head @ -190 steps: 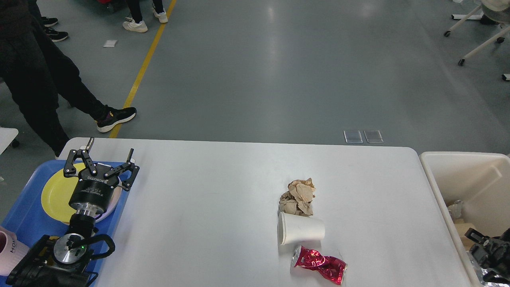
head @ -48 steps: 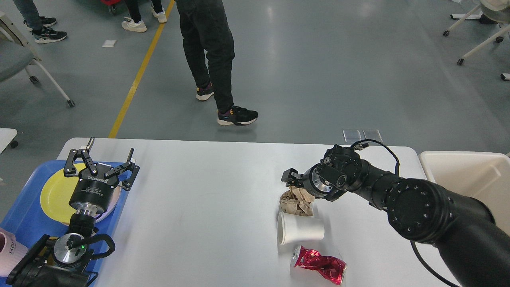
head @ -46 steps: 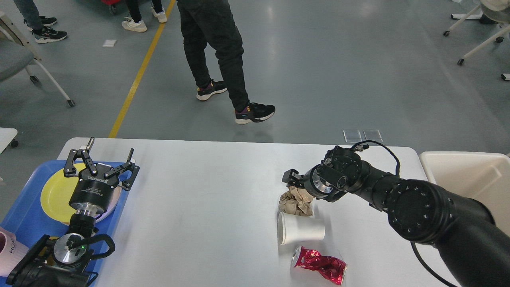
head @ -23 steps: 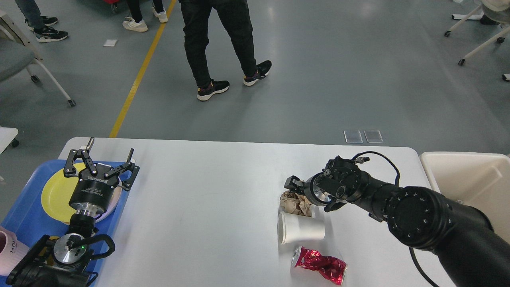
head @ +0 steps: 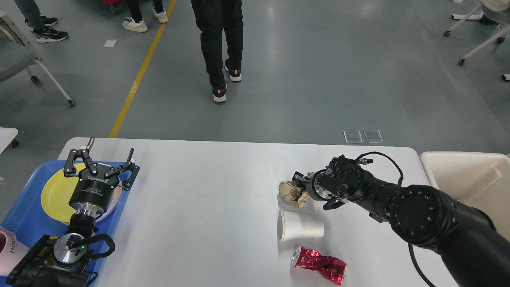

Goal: Tidy desktop
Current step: 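Lower the right gripper and grasp the crumpled brown paper, then lift the brown paper toward the cardboard box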

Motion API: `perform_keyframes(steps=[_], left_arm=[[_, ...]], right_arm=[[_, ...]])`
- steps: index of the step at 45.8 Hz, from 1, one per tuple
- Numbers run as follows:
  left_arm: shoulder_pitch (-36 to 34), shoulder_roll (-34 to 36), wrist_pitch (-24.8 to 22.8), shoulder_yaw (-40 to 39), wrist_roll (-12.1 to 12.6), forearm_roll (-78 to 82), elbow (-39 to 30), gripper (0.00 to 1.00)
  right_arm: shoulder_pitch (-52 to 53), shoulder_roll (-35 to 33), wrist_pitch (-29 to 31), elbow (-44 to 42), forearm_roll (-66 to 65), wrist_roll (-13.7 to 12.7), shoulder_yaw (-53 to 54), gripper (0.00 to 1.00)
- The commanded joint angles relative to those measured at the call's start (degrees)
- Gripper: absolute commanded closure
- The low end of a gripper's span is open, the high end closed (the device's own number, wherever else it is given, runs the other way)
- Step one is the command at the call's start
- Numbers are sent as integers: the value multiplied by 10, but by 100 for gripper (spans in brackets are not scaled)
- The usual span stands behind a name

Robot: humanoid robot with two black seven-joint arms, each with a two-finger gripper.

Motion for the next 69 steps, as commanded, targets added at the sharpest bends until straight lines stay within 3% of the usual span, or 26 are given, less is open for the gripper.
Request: perform_keyframes(steps=[1, 9, 16, 22, 28, 41, 48, 51, 57, 59, 69], left_arm=[[0, 0, 0, 0, 0, 0, 0, 3], [0, 0, 0, 1, 0, 0, 0, 3], [0, 0, 0, 0, 0, 0, 0, 3], [0, 0, 0, 1, 0, 0, 0, 3], [1, 0, 0, 1, 1, 0, 0, 3], [1, 0, 0, 1, 1, 0, 0, 3], [1, 0, 0, 1, 0, 0, 0, 3], [1, 1, 0, 1, 0, 0, 0, 3], [1, 1, 0, 0, 0, 0, 0, 3], [1, 1, 0, 0, 0, 0, 0, 3], [1, 1, 0, 1, 0, 0, 0, 3]], right_arm=[[2, 0, 0, 1, 3, 0, 0, 100], [12, -8, 3, 21, 5, 0, 0, 100], [79, -44, 6, 107, 5, -2, -2, 100], [157, -81, 12, 186, 3, -26, -11, 100], [272, -127, 69, 290, 3, -31, -59, 100], [540, -158, 198, 530, 5, -25, -201, 100], [690, -224, 247, 657, 5, -18, -225, 100], [747, -230, 258, 701, 5, 3, -250, 100], [805, -227, 263, 747, 5, 108, -315, 100], [813, -226, 263, 756, 5, 129, -336, 100], [816, -235, 261, 761, 5, 133, -370, 100]])
